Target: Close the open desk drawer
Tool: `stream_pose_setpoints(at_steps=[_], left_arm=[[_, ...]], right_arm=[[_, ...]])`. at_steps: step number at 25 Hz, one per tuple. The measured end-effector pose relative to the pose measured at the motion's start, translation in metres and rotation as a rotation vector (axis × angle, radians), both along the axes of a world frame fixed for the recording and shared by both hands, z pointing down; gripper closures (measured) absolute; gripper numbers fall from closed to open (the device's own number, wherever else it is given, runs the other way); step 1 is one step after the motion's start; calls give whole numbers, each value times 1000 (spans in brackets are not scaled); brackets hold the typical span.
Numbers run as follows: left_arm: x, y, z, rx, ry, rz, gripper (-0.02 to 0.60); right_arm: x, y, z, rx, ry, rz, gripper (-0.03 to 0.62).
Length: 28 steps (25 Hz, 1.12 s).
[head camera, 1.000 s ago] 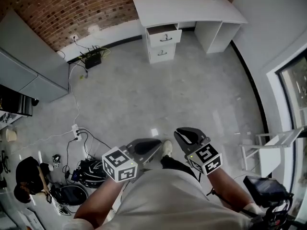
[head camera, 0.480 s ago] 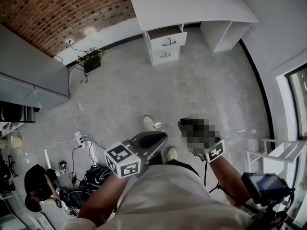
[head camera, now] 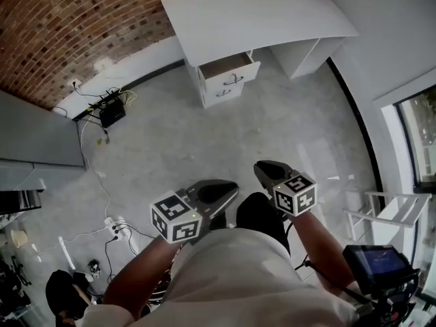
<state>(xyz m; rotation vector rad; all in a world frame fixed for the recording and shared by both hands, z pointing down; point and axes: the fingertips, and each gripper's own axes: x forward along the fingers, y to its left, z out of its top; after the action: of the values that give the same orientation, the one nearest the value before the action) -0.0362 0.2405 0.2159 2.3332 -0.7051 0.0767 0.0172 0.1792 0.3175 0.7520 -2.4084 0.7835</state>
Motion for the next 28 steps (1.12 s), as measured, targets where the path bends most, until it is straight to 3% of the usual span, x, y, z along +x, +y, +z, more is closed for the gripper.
stream_pose_setpoints(at_steps=[9,12,21,28], left_arm=[[-42,-70,24,-44,12,-35,558],[-47,-97,39,-62,4,-36,558],[-32,-183,75,-100,-44,13,558],[-11,-239,104,-109,-104,79,558]], right_arm=[[-61,-97,72,-195,-111,87,565],[-74,-141,105,-258,-175,161,565],[-95,-264,195,-485,-460,428,565],[-95,-332,271,-556,-549,538,551]])
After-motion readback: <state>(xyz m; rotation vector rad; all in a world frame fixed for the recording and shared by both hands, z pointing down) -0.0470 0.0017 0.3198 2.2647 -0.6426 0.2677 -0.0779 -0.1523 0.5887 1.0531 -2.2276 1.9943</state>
